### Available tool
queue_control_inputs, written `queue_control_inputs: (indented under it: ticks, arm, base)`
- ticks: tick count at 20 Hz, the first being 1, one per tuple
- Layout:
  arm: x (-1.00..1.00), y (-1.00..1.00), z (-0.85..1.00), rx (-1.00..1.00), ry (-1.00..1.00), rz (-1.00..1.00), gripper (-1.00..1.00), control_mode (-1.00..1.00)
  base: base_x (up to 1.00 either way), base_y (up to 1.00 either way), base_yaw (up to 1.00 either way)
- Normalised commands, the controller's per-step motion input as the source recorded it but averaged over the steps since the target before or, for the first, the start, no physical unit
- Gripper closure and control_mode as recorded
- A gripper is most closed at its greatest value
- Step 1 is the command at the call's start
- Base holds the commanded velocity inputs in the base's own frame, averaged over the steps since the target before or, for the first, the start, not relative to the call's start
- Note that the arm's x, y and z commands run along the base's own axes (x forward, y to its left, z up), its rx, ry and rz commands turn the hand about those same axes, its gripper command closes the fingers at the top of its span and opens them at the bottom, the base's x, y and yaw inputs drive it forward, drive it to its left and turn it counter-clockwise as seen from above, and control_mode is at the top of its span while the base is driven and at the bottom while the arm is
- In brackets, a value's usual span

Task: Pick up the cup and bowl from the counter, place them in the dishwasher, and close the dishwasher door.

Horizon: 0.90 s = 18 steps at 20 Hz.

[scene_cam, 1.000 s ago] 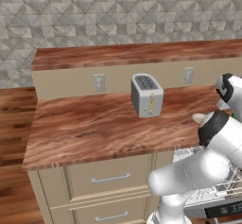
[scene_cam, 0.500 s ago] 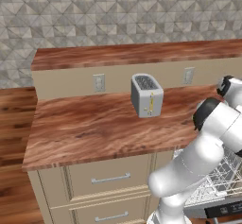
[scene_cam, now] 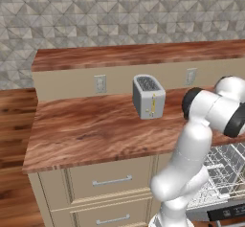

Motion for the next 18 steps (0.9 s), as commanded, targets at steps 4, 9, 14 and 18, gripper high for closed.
queue_control_inputs:
  ticks: [4,9,14,18]
  arm:
    - [0.21,-0.33,-0.11,0.0,0.0,0.0,-1.0,-1.0]
    - [0.23,-0.3,-0.16,0.0,0.0,0.0,-1.0,-1.0]
    - [0.22,-0.33,-0.13,0.0,0.0,0.0,-1.0,-1.0]
    - [0.24,-0.26,-0.17,0.0,0.0,0.0,-1.0,-1.0]
  base:
    - [0.0,0.0,0.0]
    - [0.0,0.0,0.0]
    - [0.0,0.0,0.0]
    - [0.0,0.0,0.0]
